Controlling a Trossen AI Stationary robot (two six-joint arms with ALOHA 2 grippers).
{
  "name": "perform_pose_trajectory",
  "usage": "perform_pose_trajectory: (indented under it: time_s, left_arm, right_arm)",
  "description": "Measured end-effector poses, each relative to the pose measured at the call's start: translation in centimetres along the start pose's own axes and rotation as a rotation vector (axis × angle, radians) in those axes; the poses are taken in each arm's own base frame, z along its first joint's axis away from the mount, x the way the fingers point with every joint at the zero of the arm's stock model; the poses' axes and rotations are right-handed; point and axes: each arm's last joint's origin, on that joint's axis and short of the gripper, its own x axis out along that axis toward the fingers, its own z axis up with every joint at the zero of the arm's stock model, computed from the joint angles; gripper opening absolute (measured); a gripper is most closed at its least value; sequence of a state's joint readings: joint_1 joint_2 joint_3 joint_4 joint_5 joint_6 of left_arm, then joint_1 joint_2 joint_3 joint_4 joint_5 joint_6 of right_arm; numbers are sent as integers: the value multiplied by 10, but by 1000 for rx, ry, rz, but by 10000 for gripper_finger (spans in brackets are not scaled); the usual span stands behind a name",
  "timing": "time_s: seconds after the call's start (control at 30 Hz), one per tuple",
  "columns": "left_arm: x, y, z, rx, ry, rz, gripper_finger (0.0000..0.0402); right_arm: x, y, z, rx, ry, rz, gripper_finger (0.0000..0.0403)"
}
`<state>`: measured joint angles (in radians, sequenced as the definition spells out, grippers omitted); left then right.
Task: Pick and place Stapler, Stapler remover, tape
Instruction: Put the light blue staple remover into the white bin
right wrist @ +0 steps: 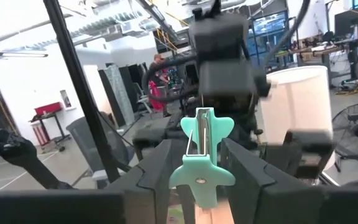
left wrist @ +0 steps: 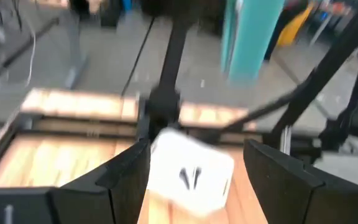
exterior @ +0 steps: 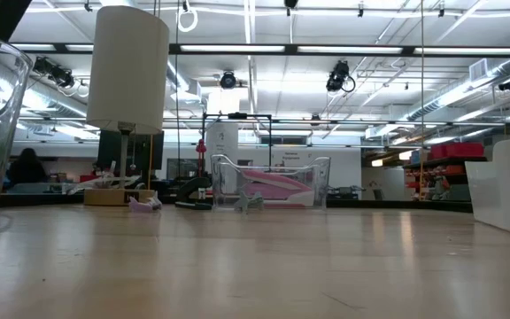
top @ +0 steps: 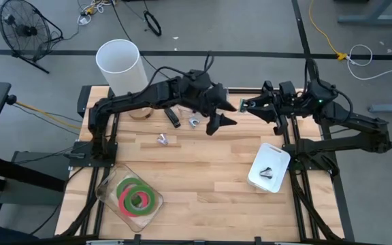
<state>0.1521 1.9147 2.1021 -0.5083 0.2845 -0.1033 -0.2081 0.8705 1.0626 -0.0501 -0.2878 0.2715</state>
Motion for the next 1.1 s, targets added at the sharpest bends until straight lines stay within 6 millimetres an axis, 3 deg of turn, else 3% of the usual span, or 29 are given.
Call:
perform_pose_trajectory:
  time_s: [0.1,0.3,0.5,0.73,1.1]
  left_arm:
    - [-6,3,-7,-20,91,24,261]
    - [-37,7,-5,-51,180,73,261]
    - [-74,1,16,-31,73,106,261]
    - [-99,-6,27,5,14,145,261]
    - [-109,-10,31,9,-9,157,261]
  right_arm:
    - [-4,1,0,0,9,-5,118]
    - [-11,1,-9,17,113,-33,118]
    - [-18,1,-22,70,273,-10,118]
    - [-24,0,-38,127,447,-3,118]
    - [-44,-2,-66,219,776,-80,116]
